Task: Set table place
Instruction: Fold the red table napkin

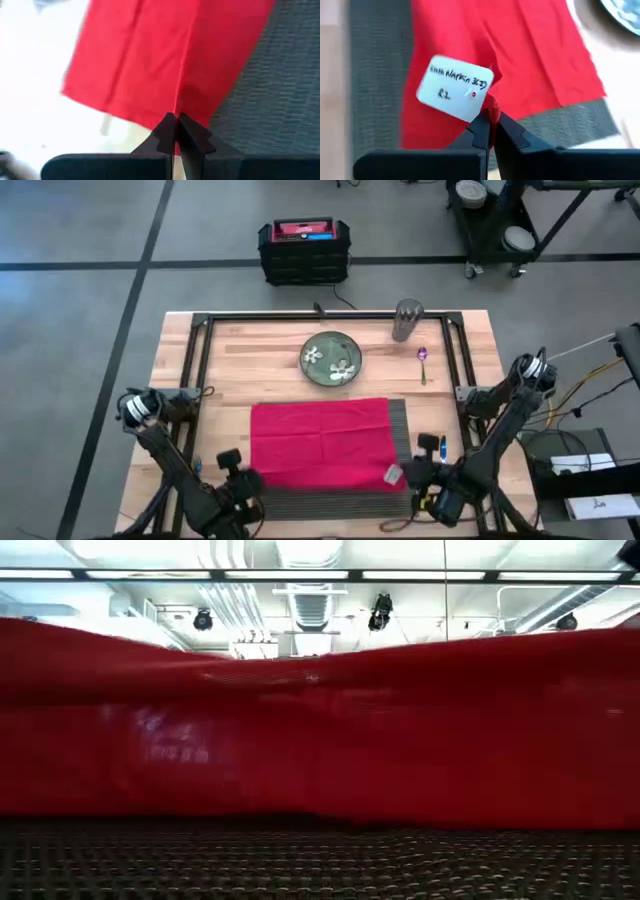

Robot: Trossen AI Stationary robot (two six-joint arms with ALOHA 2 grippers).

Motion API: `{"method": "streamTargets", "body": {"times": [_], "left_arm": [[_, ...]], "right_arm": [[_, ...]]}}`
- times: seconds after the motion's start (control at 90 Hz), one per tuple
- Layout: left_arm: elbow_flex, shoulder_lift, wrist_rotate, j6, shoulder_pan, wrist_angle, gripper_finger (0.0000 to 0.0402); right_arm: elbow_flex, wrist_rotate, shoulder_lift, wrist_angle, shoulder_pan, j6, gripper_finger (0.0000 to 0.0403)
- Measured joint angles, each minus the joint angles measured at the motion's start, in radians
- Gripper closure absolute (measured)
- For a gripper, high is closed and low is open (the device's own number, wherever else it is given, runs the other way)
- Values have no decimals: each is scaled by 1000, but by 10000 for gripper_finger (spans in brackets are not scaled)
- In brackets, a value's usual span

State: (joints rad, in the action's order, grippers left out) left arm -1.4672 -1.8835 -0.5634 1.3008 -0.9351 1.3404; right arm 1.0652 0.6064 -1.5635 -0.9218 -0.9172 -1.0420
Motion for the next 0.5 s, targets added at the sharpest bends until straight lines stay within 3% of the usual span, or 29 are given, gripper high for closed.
{"method": "streamTargets", "body": {"times": [0.233, 0.5], "left_arm": [[55, 1, -76, -88, 70, 40, 401], [118, 1, -46, -65, 113, 10, 401]], "right_arm": [[-82, 12, -2, 11, 126, 59, 403], [-99, 66, -2, 14, 202, 201, 403]]}}
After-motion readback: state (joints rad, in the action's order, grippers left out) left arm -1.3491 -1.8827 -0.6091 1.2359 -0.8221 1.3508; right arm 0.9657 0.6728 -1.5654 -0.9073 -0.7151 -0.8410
